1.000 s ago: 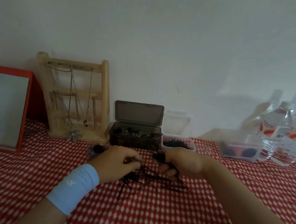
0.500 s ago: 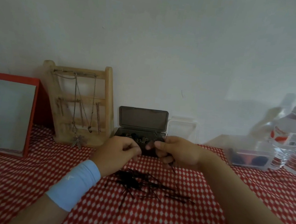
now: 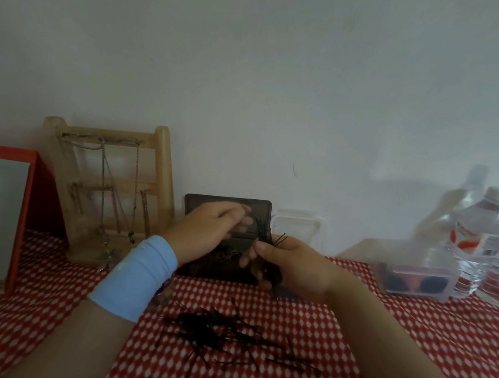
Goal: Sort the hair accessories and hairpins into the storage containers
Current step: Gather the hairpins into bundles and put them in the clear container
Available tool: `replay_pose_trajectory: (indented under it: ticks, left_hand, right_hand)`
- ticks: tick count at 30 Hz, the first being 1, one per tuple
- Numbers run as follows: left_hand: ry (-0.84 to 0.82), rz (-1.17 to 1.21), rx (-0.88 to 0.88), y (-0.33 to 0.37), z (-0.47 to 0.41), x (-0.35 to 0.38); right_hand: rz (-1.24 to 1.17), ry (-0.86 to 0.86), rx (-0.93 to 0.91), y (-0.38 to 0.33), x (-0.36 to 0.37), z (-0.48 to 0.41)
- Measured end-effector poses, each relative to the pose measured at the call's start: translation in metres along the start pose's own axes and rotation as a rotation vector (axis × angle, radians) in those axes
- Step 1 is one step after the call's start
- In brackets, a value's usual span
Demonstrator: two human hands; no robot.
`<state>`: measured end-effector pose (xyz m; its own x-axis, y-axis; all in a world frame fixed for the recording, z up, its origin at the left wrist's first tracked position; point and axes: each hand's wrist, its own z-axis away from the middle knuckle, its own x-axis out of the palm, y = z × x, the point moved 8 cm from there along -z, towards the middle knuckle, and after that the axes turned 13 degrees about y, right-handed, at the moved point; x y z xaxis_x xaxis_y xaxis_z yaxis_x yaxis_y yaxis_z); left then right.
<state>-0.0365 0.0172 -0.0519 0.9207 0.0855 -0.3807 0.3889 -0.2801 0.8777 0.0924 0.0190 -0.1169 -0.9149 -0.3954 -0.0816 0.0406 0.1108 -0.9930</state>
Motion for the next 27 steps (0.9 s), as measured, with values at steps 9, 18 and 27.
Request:
replay_pose_trajectory:
  ticks: [9, 18, 27]
  left_hand:
    - [0.001, 0.227, 0.043, 0.011, -0.016, 0.03]
    - [-0.105, 0.103, 0.073, -0.014, -0.019, 0.041]
    - [-0.084, -0.14, 0.24, -0.012, -0.018, 0.05]
  right_hand:
    - [-0.128, 0.004, 0.04, 0.004, -0.004, -0.002]
    - [-0.162, -0.012, 0.167, 0.017, 0.002, 0.0]
    - [-0.002, 0.051, 0.111, 0.013, -0.001, 0.0]
